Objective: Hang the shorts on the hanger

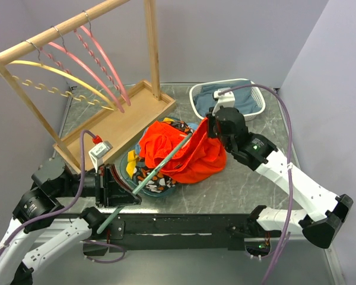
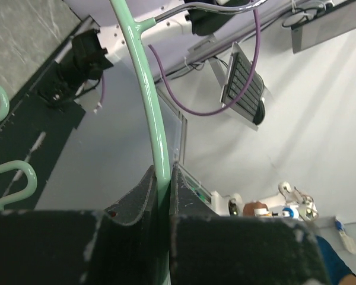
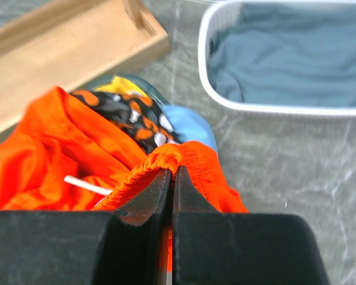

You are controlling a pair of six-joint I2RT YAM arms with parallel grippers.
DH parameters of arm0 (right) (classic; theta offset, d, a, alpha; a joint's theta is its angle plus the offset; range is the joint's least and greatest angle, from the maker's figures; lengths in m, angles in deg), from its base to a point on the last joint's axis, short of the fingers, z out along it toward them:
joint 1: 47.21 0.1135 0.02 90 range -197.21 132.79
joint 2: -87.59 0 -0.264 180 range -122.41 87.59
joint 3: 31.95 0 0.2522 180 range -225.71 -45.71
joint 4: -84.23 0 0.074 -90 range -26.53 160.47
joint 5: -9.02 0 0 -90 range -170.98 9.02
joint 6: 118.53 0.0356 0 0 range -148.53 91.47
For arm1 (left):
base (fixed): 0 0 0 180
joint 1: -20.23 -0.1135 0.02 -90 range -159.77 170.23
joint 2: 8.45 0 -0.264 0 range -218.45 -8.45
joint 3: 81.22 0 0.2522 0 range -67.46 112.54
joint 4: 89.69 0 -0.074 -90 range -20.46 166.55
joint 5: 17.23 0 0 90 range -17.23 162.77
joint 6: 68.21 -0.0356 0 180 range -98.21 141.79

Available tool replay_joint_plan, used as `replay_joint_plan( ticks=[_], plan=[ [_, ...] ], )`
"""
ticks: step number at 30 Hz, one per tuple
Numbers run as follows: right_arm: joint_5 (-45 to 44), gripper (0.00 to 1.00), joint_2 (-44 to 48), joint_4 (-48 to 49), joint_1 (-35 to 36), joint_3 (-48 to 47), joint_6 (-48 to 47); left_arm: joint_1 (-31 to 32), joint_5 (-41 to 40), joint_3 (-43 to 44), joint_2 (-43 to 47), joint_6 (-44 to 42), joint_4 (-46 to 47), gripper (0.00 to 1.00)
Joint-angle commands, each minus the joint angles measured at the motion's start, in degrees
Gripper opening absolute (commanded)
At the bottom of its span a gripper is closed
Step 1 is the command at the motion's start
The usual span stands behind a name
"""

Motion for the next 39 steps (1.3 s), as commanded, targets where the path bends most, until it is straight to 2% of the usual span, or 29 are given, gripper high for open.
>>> replay_joint_plan(
  ticks=[1, 10, 17, 26, 31, 35, 39],
  plan=[
    [3.1, 0.0, -0.9, 1.3, -0.4, -5.9, -5.1, -0.1, 3.7, -0.4, 1.2, 0.2, 1.5, 0.01],
    [6.1, 0.0, -1.8, 0.0, 3.1, -6.4, -8.6, 0.0, 4.2, -2.4, 0.9, 0.5, 5.2, 0.01],
    [3.1, 0.0, -3.0, -0.4, 7.9, -7.2, -11.9, 0.1, 4.9, -7.7, 2.2, 2.7, 10.8, 0.01],
    [13.9, 0.0, 0.1, -3.1, 11.6, -11.2, -16.1, 0.0, 0.9, -6.3, 2.6, -1.7, 11.1, 0.01],
    [18.3, 0.0, -2.0, -5.2, 14.1, -18.9, -17.5, 0.0, 0.8, -8.2, 3.6, -0.3, 15.4, 0.01],
    [22.3, 0.0, -4.8, -7.9, 16.2, -28.9, -17.5, 0.0, -1.5, -8.6, 5.1, -0.6, 19.1, 0.01],
    [25.7, 0.0, -7.1, -9.4, 19.7, -35.8, -19.6, 0.1, -0.4, -13.5, 5.1, 3.3, 28.9, 0.01]
  ],
)
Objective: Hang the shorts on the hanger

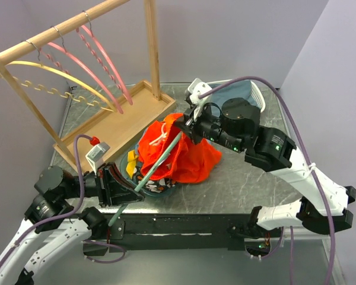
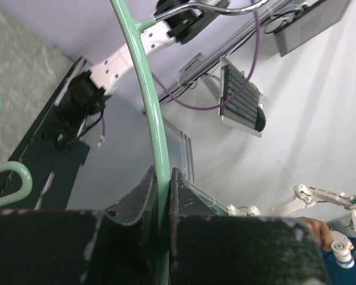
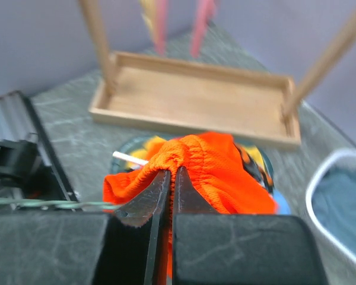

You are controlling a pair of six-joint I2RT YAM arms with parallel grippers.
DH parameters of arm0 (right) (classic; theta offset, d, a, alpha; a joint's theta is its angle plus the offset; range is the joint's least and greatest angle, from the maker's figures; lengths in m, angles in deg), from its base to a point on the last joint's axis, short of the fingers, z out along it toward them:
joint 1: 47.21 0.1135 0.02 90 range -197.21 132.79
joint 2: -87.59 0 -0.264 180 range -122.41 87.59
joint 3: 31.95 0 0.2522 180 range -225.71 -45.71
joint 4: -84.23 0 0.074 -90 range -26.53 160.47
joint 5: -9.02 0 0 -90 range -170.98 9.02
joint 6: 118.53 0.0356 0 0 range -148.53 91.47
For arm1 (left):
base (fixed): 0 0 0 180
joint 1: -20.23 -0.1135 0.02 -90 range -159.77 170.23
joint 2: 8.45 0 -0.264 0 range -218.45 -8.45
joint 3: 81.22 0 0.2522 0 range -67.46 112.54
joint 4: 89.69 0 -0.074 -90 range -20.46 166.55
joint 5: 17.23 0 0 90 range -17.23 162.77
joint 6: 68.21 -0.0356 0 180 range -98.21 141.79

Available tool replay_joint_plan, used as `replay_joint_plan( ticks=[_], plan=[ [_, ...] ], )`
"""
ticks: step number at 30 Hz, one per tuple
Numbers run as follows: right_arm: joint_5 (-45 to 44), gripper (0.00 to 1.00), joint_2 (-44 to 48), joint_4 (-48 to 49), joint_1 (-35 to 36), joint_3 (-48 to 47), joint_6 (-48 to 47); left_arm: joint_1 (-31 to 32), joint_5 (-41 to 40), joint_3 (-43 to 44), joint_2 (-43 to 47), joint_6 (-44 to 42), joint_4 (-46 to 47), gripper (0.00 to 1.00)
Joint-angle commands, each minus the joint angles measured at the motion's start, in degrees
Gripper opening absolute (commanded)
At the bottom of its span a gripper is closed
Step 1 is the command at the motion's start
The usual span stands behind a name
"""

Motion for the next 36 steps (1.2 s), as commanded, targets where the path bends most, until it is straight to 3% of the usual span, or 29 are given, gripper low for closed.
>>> replay_joint_plan(
  ticks=[1, 6, 13, 20, 24, 27, 28, 30, 36],
  plan=[
    [6.1, 0.0, -2.6, 0.3, 2.9, -8.3, -2.6, 0.0, -0.2, -4.8, 0.2, 2.5, 16.3, 0.01],
    [4.7, 0.02, -2.5, 1.4, 2.9, -4.5, 0.7, 0.0, -6.7, -11.5, 2.1, 1.4, 24.4, 0.01],
    [-2.3, 0.25, 1.3, 3.0, 2.7, 3.6, 11.7, 0.0, -13.8, -22.8, 2.6, 2.0, 40.5, 0.01],
    [-11.5, 0.59, -1.7, -3.4, 0.9, -0.3, 25.5, 0.1, -14.5, -24.0, 0.6, -3.3, 38.8, 0.01],
    [-16.4, 0.66, -3.0, -9.4, -0.8, -2.4, 33.6, 0.2, -14.9, -24.1, -0.5, -4.9, 37.7, 0.01],
    [-9.3, 0.62, -0.9, -10.2, -9.8, 1.3, 40.6, 0.5, -15.0, -23.9, -1.6, -6.2, 36.6, 0.01],
    [-2.9, 0.58, -0.3, -9.9, -14.9, 3.4, 43.8, 0.8, -15.1, -23.7, -2.2, -6.7, 35.4, 0.01],
    [0.5, 0.56, 0.8, -9.1, -18.1, 5.1, 45.9, 1.2, -16.0, -22.8, -2.8, -8.2, 34.2, 0.01],
    [6.1, 0.65, -0.3, -9.0, -24.8, 8.3, 51.1, 3.9, -18.6, -19.2, -8.3, -12.0, 30.1, 0.01]
  ],
)
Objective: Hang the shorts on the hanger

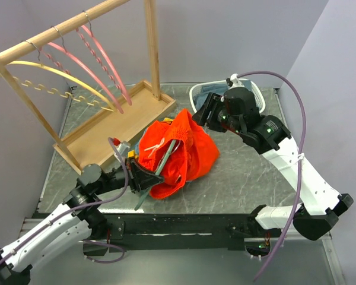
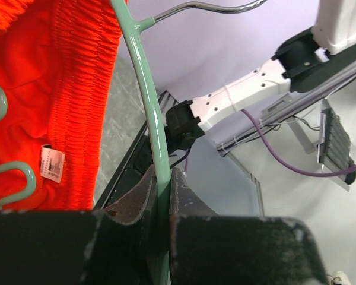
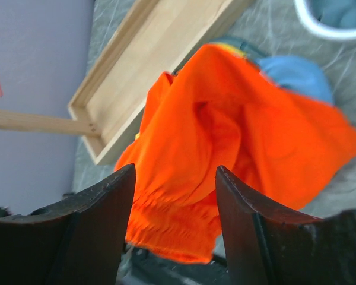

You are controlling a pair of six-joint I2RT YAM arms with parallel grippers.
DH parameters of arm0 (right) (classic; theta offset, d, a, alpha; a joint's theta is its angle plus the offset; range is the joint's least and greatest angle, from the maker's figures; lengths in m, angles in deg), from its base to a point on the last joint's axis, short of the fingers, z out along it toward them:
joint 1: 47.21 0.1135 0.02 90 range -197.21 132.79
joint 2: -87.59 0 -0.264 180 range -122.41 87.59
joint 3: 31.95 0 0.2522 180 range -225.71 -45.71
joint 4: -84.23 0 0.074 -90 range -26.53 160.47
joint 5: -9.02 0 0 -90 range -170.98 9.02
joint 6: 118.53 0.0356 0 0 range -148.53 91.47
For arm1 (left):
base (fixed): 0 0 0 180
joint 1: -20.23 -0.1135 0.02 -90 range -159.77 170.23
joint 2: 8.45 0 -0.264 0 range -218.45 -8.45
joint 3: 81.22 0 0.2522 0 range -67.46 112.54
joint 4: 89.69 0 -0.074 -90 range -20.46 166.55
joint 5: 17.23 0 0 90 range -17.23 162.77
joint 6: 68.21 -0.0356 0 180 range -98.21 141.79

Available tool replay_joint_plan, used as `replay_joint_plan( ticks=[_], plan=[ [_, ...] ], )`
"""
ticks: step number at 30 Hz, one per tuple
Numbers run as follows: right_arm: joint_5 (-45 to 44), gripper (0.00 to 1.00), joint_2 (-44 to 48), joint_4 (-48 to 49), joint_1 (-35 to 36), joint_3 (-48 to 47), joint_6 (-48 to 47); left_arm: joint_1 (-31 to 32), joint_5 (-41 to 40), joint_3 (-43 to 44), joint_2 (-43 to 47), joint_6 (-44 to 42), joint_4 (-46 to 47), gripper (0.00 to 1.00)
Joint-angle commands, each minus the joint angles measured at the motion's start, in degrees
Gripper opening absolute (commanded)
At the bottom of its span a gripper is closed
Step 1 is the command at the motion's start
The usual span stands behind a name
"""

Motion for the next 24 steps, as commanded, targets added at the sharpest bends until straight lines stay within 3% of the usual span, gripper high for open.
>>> replay_joint_plan(
  ticks=[1, 4, 14, 17, 18, 20, 21, 24],
  plan=[
    [9.3, 0.66, 0.9, 2.3, -4.4, 3.4, 7.6, 2.8, -3.8, 5.8, -3.1, -6.4, 1.5, 0.01],
    [14.6, 0.69, 0.3, 3.9, -7.3, 5.6, 9.8, 4.9, -5.6, 7.1, -5.3, -7.7, 1.2, 0.01],
    [17.4, 0.74, -2.4, 3.9, -7.6, 8.5, 12.0, 14.4, -12.7, 11.7, -14.6, -11.1, 3.1, 0.01],
    [18.1, 0.56, -1.1, 4.5, -8.0, 11.5, 11.4, 16.1, -15.7, 12.9, -16.8, -11.7, 3.0, 0.01],
    [18.0, 0.42, -0.7, 4.5, -8.1, 12.7, 11.2, 16.4, -16.4, 13.1, -18.1, -11.7, 2.9, 0.01],
    [17.0, 0.27, 0.4, 4.1, -8.8, 13.2, 10.8, 16.7, -18.5, 14.4, -19.9, -11.3, 1.9, 0.01],
    [16.8, 0.14, 0.8, 4.1, -9.0, 13.7, 10.3, 17.0, -19.5, 15.2, -20.4, -10.7, 1.4, 0.01],
    [17.8, 0.0, 1.4, 4.6, -9.8, 14.5, 9.4, 17.6, -21.4, 16.2, -21.0, -10.0, -0.2, 0.01]
  ],
)
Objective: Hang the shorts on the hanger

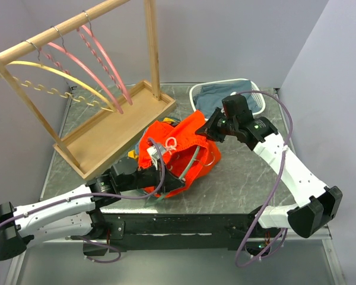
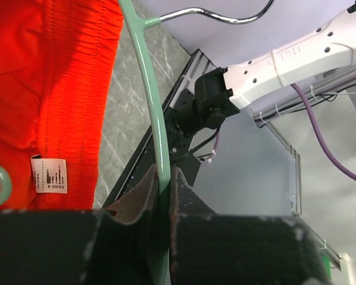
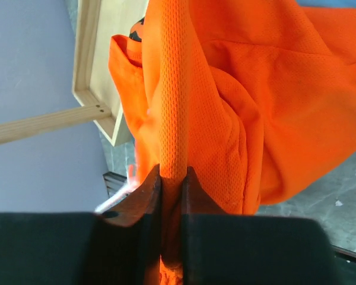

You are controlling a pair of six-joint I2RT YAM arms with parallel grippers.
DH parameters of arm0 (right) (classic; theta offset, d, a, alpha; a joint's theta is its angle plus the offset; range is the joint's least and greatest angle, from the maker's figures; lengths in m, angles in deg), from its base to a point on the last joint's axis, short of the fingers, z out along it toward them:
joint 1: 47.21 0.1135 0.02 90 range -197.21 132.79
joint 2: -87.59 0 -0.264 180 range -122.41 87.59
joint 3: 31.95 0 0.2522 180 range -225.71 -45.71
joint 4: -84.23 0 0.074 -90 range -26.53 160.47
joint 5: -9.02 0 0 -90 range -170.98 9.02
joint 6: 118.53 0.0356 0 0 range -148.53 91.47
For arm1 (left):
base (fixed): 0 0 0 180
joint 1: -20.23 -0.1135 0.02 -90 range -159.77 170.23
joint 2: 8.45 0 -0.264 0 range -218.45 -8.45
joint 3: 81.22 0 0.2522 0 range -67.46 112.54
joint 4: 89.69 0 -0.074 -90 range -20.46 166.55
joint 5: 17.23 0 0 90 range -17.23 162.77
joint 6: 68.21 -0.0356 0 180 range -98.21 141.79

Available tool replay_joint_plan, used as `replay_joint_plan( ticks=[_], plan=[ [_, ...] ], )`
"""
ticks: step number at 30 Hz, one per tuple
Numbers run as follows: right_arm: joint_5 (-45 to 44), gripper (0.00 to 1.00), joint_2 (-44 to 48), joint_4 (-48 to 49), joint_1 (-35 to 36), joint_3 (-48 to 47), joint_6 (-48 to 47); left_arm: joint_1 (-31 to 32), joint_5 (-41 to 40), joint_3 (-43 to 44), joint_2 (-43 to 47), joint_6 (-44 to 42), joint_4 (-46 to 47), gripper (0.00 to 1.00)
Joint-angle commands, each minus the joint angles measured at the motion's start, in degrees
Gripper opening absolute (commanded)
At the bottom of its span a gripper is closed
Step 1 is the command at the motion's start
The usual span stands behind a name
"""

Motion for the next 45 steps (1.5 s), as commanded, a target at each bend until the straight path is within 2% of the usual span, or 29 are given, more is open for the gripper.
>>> replay_joint_plan(
  ticks=[1, 3, 4, 6, 8, 11, 14, 15, 18, 22, 26, 30, 34, 41, 45],
  plan=[
    [0.6, 0.0, 3.5, 1.3, -0.6, 0.8, -4.6, 0.2, -6.7, 5.6, 0.2, 0.3, 2.7, 0.08],
    [-0.3, 0.0, 3.5, 1.2, -0.8, 0.3, -5.3, 0.2, -7.0, 7.1, -0.1, 0.7, 1.0, 0.24],
    [-0.6, 0.0, 3.7, 1.2, -0.8, 0.1, -5.4, 0.2, -7.7, 7.9, -0.3, 1.1, -0.4, 0.4],
    [-0.9, 0.0, 3.9, 1.3, -1.0, -0.4, -6.1, 0.3, -8.2, 10.2, 0.0, 1.4, -5.4, 0.56],
    [-0.6, 0.0, 3.7, 1.2, -1.2, -1.6, -6.8, 0.2, -11.3, 11.5, 1.0, 2.1, -11.9, 0.62],
    [-1.3, 0.0, 3.9, 0.3, -1.1, -3.0, -7.9, 0.2, -14.6, 13.4, 3.2, 3.4, -19.0, 0.62],
    [-1.0, 0.0, 4.8, 0.5, -1.2, -2.9, -8.6, 0.2, -20.7, 13.6, 5.0, 6.5, -25.6, 0.56],
    [-1.0, 0.0, 5.1, 0.6, -1.2, -2.7, -8.7, 0.2, -21.9, 13.8, 5.2, 7.6, -30.5, 0.52],
    [-1.4, 0.0, 6.7, 2.1, -1.1, -1.8, -7.9, 0.3, -24.6, 13.1, 5.2, 9.3, -36.6, 0.45],
    [-1.0, 0.0, 7.4, 4.0, -1.3, -1.6, -6.6, 0.7, -23.6, 9.5, 6.0, 10.3, -37.7, 0.46],
    [-1.5, 0.0, 7.0, 4.6, -1.3, -2.3, -5.5, 1.6, -23.2, 7.1, 7.4, 11.6, -39.3, 0.52],
    [-2.0, 0.0, 6.8, 4.4, -1.4, -2.9, -5.1, 3.6, -25.1, 6.8, 7.6, 13.0, -41.1, 0.59],
    [-2.2, 0.0, 6.9, 4.4, -1.4, -3.1, -4.5, 6.7, -30.4, 7.3, 6.5, 14.8, -43.2, 0.61],
    [-3.4, 0.0, 7.6, 4.8, -1.4, -2.5, -3.3, 12.2, -40.1, 9.3, 0.9, 18.8, -44.7, 0.59],
    [-3.2, 0.0, 8.3, 5.5, -1.5, -1.9, -1.9, 14.1, -44.8, 9.2, -1.2, 21.0, -44.2, 0.54]
  ],
)
